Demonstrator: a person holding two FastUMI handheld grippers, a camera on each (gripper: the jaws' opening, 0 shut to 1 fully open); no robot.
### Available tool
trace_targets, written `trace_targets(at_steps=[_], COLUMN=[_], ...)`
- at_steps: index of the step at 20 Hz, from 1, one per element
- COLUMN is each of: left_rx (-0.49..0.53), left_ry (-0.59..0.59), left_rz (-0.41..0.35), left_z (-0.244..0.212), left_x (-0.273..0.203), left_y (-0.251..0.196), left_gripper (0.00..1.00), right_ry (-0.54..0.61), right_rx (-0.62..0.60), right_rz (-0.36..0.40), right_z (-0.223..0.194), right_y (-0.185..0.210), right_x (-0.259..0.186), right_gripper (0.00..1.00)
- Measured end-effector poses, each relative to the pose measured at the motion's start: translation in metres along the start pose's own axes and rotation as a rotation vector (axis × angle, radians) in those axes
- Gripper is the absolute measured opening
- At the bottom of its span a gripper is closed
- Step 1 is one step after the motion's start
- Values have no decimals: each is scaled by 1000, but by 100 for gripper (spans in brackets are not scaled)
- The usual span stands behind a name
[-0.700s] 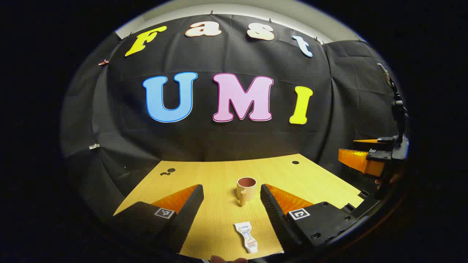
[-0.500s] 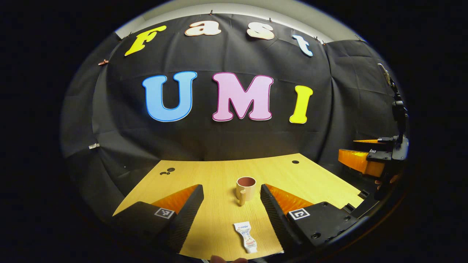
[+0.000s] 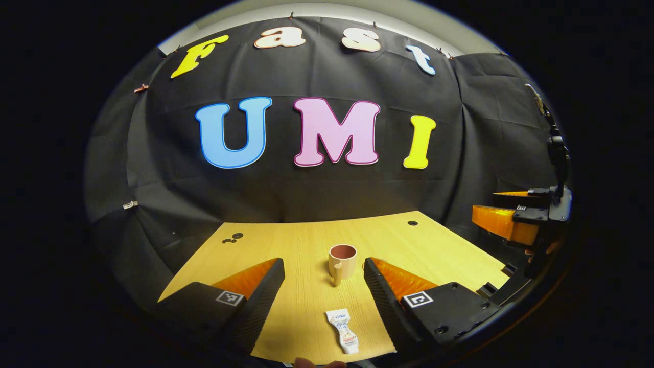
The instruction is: Put the toothbrush and toothpaste on the desktop into the cup, then pick up the cup and place it on the coaster on the desktop.
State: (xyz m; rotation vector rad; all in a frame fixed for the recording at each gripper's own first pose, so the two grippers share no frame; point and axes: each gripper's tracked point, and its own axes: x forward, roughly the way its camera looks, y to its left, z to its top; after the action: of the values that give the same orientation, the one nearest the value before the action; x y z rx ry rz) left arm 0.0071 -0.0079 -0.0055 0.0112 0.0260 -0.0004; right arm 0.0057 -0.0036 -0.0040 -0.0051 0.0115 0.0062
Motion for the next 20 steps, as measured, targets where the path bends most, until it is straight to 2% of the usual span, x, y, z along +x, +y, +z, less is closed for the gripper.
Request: trace_targets(at_steps=[4,6,10,12,18,20], left_rx=[0,5,-12,-17,-26,-36], left_ry=[16,64,318,418,608,660], left_rz=[-3,-15,-63,-54,-40,-11], left_z=[-5,-19,-98,-134,-217,-236], left_x=[3,6,11,16,47,57], left_y=[-4,-9,-33,-35,-47,-44], left_gripper=[97,97,98,97,89,86], right_ry=[8,23,66,99,207,228], right_rx=[-1,-1,-11,-25,-22,-22], right_rz=[5,8,14,26,71,80], right_z=[-3,-9,-30,-46,-93,-102], right_y=[-1,-2,-3,-4,-13,-19], right_x=[3,4,2,3,15,23], right_gripper=[97,97,97,97,98,98])
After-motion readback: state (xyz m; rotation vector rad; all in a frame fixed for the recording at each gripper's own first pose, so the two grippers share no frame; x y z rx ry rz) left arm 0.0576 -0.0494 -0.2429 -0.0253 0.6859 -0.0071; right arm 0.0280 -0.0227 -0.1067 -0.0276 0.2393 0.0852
